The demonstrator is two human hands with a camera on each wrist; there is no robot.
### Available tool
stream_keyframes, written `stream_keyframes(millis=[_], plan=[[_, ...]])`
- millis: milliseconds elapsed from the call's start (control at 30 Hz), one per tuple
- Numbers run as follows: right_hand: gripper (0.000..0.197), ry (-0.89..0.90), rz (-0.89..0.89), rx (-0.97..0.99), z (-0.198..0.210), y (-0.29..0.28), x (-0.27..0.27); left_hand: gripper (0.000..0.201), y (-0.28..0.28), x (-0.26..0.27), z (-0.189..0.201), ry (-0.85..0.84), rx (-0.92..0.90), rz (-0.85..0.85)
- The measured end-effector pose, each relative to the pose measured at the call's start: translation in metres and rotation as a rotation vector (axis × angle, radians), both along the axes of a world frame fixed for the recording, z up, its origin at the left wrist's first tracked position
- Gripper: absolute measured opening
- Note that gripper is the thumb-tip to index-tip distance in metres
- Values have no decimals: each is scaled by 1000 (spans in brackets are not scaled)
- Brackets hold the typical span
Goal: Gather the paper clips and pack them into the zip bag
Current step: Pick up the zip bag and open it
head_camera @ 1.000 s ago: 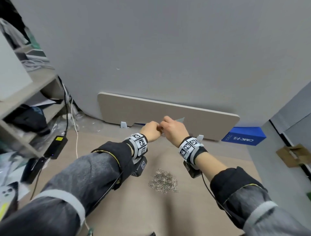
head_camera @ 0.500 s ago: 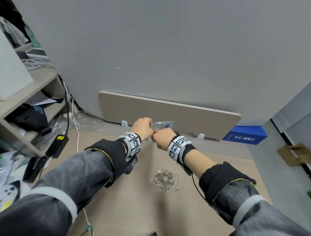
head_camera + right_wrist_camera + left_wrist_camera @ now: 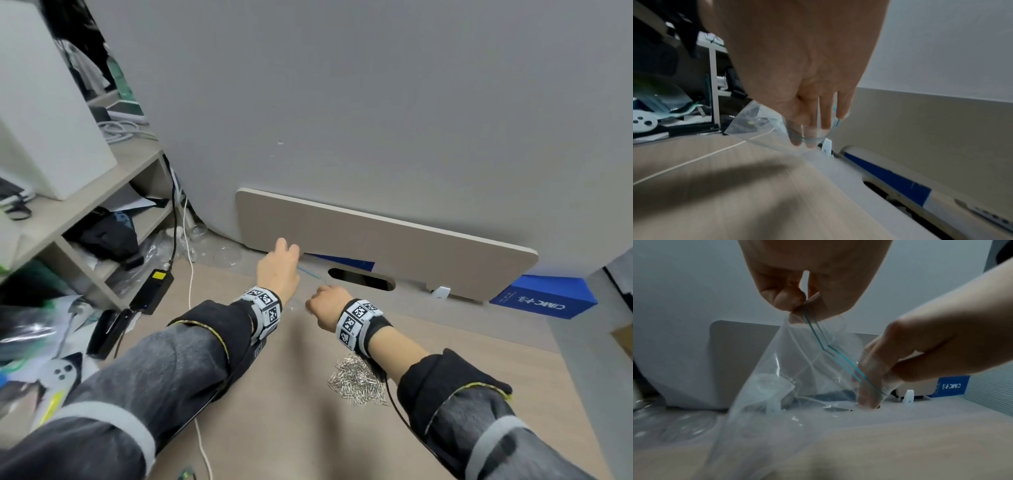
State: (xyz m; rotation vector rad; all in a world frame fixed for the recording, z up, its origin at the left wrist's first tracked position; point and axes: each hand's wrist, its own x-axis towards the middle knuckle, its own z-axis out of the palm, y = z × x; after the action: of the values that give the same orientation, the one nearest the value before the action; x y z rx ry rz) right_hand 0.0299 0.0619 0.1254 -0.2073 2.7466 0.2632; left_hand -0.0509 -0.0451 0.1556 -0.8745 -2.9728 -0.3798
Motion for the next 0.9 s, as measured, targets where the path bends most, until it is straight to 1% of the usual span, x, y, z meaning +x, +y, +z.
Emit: stream_keyframes(millis=[100, 167, 233, 300, 367, 433, 467, 533, 633, 700, 800, 833, 900], plan=[[40, -38, 6, -4, -26, 4, 8, 28, -12, 3, -24, -194, -21, 83], [43, -76, -11, -34, -45, 8, 18, 22, -15, 11, -47, -364, 1, 136], [45, -114, -37, -50, -62, 12, 31, 21, -17, 22, -72, -507, 35, 169], [43, -137, -50, -63, -77, 16, 47, 24, -16, 34, -97, -592, 27, 175], [41, -127, -82, -107, -86, 21, 62, 24, -14, 41, -123, -614, 28, 177], [38, -23, -111, -194, -92, 27, 75, 14, -9, 46, -141, -603, 46, 145], [37, 60, -121, -230, -94, 31, 80, 10, -6, 49, -144, -604, 55, 125], [40, 193, -156, -262, -98, 39, 87, 8, 0, 54, -145, -622, 54, 107], [34, 280, -285, -336, -100, 44, 97, 12, 5, 57, -141, -659, 77, 126], [37, 276, -361, -405, -102, 42, 100, 11, 9, 59, -142, -683, 69, 127], [46, 139, -383, -438, -104, 31, 99, 9, 9, 67, -144, -670, 5, 66], [47, 86, -419, -451, -106, 26, 96, 10, 8, 70, -142, -650, -38, 47], [46, 27, -492, -490, -109, 19, 89, 19, 3, 75, -141, -595, -80, 47]])
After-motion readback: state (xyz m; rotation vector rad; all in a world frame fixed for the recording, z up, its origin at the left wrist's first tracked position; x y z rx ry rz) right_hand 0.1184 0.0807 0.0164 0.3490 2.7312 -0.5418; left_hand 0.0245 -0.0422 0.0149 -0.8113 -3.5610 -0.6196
